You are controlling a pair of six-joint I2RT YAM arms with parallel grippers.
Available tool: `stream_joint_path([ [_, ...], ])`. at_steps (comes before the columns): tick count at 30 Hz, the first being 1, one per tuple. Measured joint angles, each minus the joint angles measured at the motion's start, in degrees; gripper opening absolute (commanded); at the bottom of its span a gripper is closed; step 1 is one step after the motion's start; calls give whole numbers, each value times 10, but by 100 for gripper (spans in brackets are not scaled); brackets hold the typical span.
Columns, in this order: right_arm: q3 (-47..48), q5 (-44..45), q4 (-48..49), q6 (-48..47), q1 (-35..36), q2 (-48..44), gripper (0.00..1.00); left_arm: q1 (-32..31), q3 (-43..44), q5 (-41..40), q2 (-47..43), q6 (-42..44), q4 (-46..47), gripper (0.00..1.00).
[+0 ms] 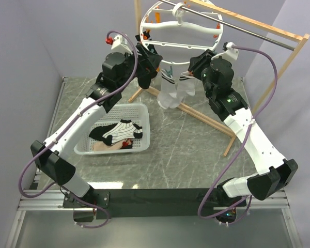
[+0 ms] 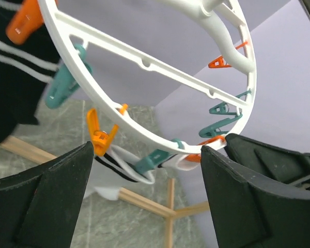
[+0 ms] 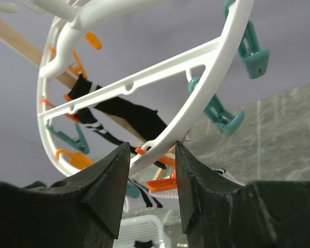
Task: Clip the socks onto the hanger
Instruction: Rotate the hanger at the clothesline.
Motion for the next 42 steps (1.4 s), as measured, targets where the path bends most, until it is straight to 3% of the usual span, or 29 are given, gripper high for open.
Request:
stream_joint_path([
  [3, -19, -17, 14, 22, 5, -13, 48, -12, -2, -21, 3, -32, 6, 80],
  [9, -34, -39, 24, 32, 18, -30, 52, -19, 0, -44, 15, -81, 33, 79],
  [15, -31, -28, -2, 0, 19, -43, 64, -19, 17, -70, 47, -119, 30, 78],
  [17, -31, -20, -14, -17, 19, -55, 71, -19, 17, -77, 52, -128, 27, 70],
  [19, -30, -15, -23, -35, 19, -69, 73, -19, 17, -87, 54, -136, 29, 67],
  [22, -19, -7, -36, -64, 19, -91, 75, -19, 23, -103, 60, -141, 30, 49],
  [23, -16, -5, -37, -70, 19, -96, 75, -19, 27, -106, 64, -141, 30, 49],
  [29, -16, 25, -35, -120, 19, -135, 77, -1, 51, -108, 92, -138, 22, 49],
  [37, -57, 6, -6, -195, 19, -170, 77, 93, 80, -27, 113, -120, 16, 51],
  [40, -74, -28, 7, -231, 19, -169, 77, 111, 136, 2, 144, -98, 2, 56],
  [42, -82, -35, 8, -247, 19, -167, 77, 112, 173, 21, 160, -81, -18, 68],
])
